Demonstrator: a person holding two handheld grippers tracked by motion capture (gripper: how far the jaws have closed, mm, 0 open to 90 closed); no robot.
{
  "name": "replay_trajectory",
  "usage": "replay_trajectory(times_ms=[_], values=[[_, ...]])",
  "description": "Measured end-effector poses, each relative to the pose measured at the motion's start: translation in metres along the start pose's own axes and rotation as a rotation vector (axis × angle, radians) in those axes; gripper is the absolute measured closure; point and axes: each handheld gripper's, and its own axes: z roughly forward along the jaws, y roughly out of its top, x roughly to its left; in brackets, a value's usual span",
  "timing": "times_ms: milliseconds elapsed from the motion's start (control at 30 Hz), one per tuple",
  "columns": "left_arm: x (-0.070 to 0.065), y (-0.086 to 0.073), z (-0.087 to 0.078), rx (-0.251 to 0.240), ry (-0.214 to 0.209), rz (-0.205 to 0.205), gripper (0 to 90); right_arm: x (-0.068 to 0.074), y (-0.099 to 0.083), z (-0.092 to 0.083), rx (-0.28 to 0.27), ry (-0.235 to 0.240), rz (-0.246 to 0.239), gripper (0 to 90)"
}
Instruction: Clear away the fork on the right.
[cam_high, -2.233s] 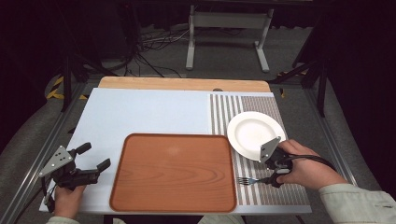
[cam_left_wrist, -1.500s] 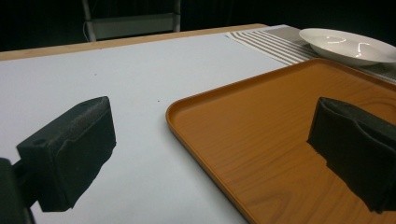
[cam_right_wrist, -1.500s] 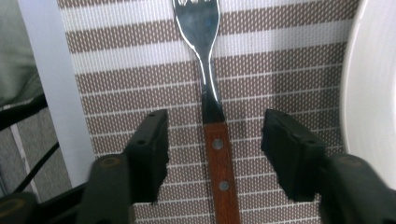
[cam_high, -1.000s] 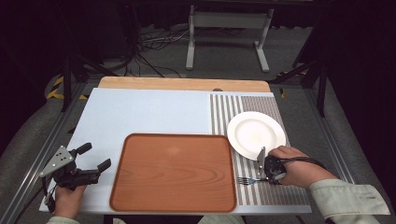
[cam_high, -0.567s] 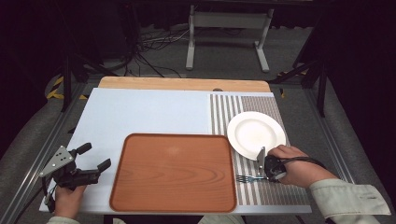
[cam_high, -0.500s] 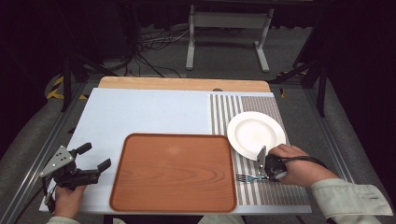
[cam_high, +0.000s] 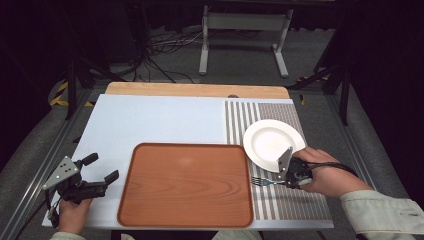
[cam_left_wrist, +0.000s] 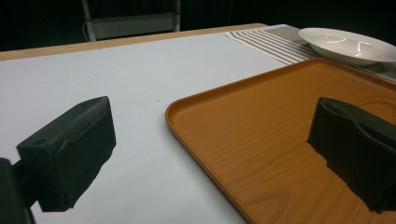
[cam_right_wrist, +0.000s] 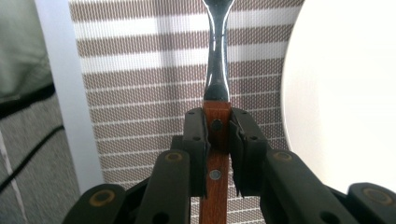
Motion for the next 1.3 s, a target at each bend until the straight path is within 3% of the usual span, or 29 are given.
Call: replay_trajectory(times_ms=[267, 767, 867, 933, 1300], values=[[0.0, 0.0, 0.0, 0.0, 0.0, -0.001, 1.6, -0.001, 0.002, -0.012, -0.057, -0.037, 0.048, 78.4], [0.0, 0.0, 0.001, 0.001, -0.003, -0.004, 1.8, -0.001, 0.023, -0.024, -0.213, -0.071, 0.247, 78.5], [0.0, 0.0, 0.0, 0.004, -0.004, -0.003, 1.8, -0.001, 0.032, -0.026, -0.237, -0.061, 0.3, 78.5], [0.0, 0.0, 0.0, 0.001, -0.002, -0.003, 1.8, -0.002, 0.034, -0.025, -0.248, -0.061, 0.31, 78.5], [0.0, 0.0, 0.0, 0.005, -0.003, 0.001, 1.8, -0.006, 0.059, -0.026, -0.314, -0.037, 0.5, 78.5]])
